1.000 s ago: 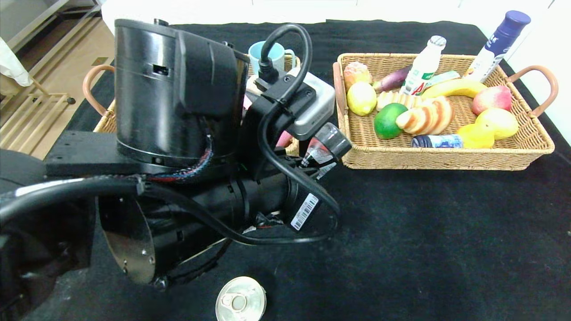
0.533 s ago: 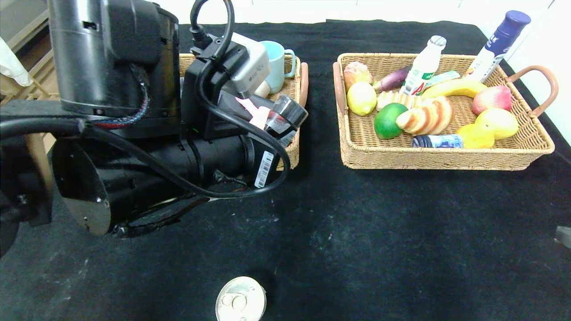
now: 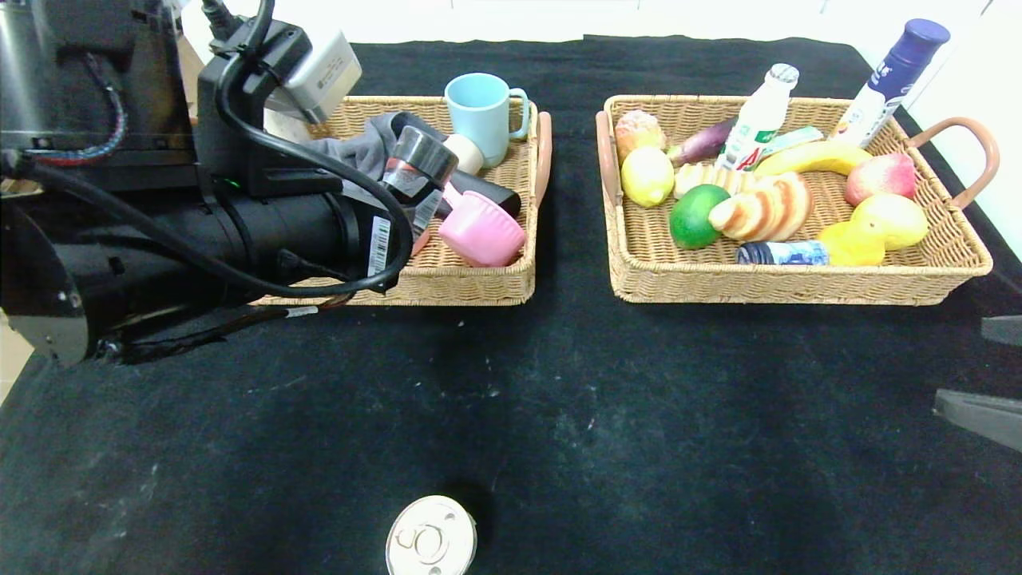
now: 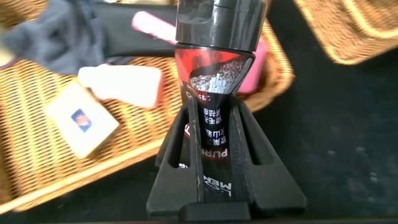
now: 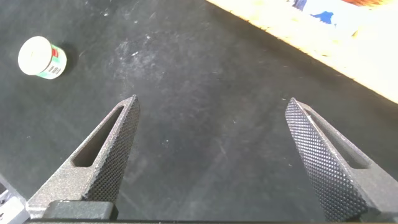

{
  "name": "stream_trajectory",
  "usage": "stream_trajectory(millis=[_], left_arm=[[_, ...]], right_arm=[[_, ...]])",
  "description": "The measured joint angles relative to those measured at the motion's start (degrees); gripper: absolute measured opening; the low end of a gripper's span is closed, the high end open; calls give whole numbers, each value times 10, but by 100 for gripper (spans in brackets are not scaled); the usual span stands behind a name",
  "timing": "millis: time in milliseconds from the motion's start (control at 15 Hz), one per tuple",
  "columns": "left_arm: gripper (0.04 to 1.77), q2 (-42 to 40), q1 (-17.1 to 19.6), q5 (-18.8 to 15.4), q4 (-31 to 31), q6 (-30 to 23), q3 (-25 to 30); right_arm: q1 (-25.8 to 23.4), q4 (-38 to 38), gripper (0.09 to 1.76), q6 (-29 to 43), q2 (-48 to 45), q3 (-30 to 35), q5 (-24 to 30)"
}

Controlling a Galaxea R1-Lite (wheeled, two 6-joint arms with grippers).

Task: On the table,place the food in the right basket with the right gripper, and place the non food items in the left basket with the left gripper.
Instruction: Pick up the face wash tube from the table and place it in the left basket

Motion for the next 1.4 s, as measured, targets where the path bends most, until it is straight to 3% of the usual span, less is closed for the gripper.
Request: stream_trajectory(millis=[267, 800, 1200, 1400], left_arm=[[35, -24, 42, -78, -1, 1, 20], [35, -8, 126, -87, 1, 1, -5], [35, 54, 150, -86, 10, 1, -81], [35, 79, 150, -85, 45, 1, -119]], right_arm=[[17, -5, 171, 0, 15, 14, -1], [76, -6, 171, 0, 23, 35, -52], [87, -6, 171, 0, 23, 40, -52], [88, -6, 171, 0, 23, 40, -52]])
